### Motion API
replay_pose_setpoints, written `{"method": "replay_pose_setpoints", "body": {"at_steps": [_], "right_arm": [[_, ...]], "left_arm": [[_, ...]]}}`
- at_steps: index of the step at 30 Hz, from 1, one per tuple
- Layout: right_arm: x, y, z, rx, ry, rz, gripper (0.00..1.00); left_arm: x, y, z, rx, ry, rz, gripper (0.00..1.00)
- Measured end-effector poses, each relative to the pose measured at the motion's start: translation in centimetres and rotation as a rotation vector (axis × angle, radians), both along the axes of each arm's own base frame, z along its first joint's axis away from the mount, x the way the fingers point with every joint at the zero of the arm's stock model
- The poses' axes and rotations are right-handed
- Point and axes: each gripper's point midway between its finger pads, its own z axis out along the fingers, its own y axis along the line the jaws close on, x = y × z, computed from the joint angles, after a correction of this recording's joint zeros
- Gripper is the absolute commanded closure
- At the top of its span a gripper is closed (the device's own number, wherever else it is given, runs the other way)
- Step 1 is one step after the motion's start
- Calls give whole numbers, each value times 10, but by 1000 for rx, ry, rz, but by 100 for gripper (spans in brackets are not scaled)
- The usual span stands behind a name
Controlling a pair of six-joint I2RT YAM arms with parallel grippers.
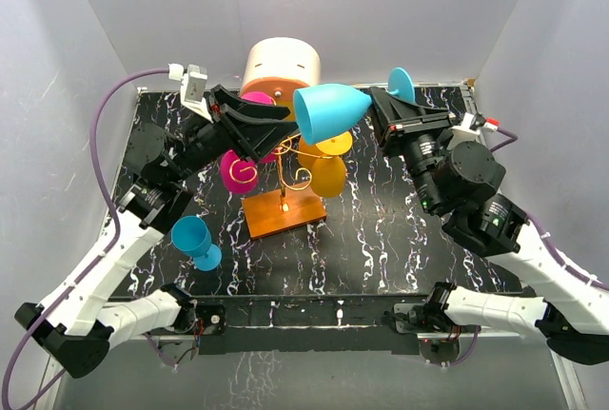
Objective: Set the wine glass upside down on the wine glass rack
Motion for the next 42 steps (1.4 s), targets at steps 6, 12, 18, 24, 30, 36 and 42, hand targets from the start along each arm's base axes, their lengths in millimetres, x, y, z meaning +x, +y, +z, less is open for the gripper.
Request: {"method": "replay_pose_setpoints", "body": {"at_steps": [6, 12, 18, 24, 30, 36, 42], "right_arm": [[-3, -8, 4, -27, -20, -21, 100], [-12, -17, 1, -121, -63, -22, 100], [-26, -20, 0, -236, -137, 19, 100], [-47, -9, 6, -389, -276, 118, 100], [-71, -5, 2, -566, -412, 203, 100], [-94, -14, -14, -741, -502, 264, 100], [-100, -29, -37, -905, -519, 266, 100]], "left_arm": [[-6, 9, -10, 44, 37, 28, 38], [-16, 24, -9, 76, 77, 73, 28], [-23, 31, 1, 76, 92, 86, 26], [-21, 29, 9, 63, 140, 78, 26], [-13, 22, 23, 49, 207, 63, 26], [-6, 15, 16, 47, 294, 53, 27], [7, 5, 3, 47, 394, 44, 28]]}}
